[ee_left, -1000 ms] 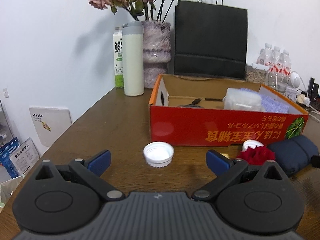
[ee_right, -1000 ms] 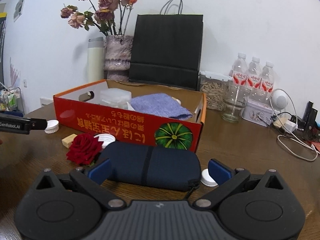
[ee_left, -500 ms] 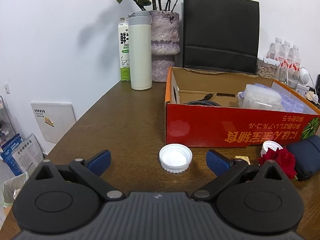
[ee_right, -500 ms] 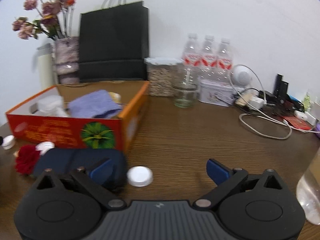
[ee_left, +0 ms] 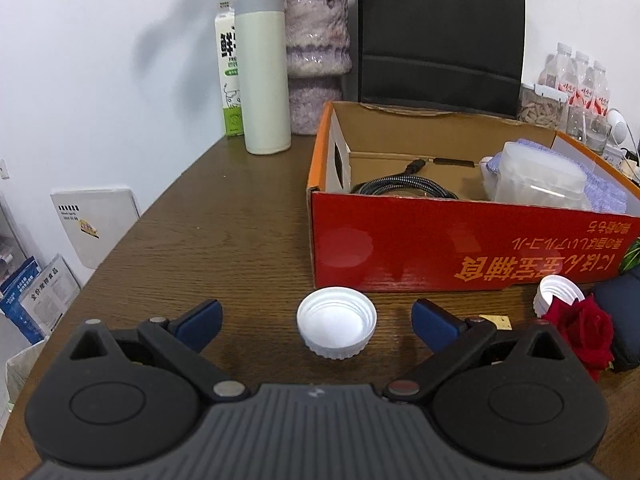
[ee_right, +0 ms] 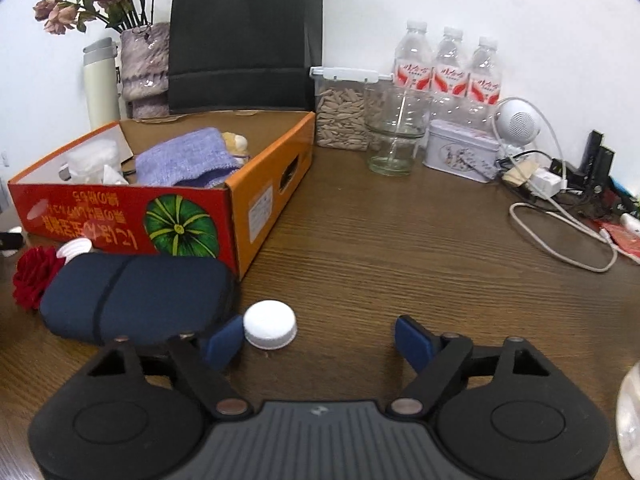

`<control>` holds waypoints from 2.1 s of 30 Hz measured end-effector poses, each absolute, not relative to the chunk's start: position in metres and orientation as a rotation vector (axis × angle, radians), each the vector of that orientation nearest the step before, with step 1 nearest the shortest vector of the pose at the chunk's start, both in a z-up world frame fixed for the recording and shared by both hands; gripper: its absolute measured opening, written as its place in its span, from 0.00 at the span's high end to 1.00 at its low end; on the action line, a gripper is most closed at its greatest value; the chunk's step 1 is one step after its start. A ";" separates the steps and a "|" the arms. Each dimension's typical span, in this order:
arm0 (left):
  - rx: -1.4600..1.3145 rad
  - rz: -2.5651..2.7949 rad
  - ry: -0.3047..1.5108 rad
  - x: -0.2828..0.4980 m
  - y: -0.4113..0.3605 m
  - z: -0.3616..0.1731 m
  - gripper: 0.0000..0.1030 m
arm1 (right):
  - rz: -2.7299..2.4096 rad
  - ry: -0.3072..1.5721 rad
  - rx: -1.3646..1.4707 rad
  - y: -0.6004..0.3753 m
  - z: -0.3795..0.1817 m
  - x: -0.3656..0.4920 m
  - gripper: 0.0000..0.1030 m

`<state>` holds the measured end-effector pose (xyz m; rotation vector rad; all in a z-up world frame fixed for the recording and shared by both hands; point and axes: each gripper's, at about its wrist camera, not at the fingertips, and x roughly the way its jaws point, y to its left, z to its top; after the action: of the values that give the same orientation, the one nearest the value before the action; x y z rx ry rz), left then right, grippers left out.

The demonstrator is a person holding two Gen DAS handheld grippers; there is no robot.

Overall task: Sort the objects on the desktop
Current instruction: 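Move both tools toward the white bottle caps on the table, then grasp the large white cap with the left tool while the right grasps the small cap, then carry both white caps over the cardboard box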

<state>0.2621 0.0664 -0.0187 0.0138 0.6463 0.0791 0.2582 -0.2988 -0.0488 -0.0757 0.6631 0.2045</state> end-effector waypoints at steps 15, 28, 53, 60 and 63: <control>0.010 0.021 0.662 0.267 0.061 -0.021 0.35 | 0.289 0.642 -0.088 -0.285 -0.047 0.254 0.69; 0.015 0.031 0.625 0.257 0.055 -0.015 0.61 | 0.261 0.625 -0.138 -0.277 -0.046 0.250 0.74; -0.013 -0.034 0.314 0.216 -0.002 0.057 0.60 | 0.273 0.303 -0.047 -0.216 0.038 0.221 0.74; -0.027 -0.034 0.259 0.237 -0.013 0.074 0.60 | 0.317 0.249 -0.043 -0.182 0.056 0.240 0.74; -0.044 -0.029 0.257 0.252 -0.009 0.076 0.60 | 0.330 0.246 -0.028 -0.173 0.056 0.255 0.74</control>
<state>0.2520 -0.0090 0.0757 -0.0439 0.2569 -0.0288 0.2553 -0.1730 0.0560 -0.0280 0.2463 0.3301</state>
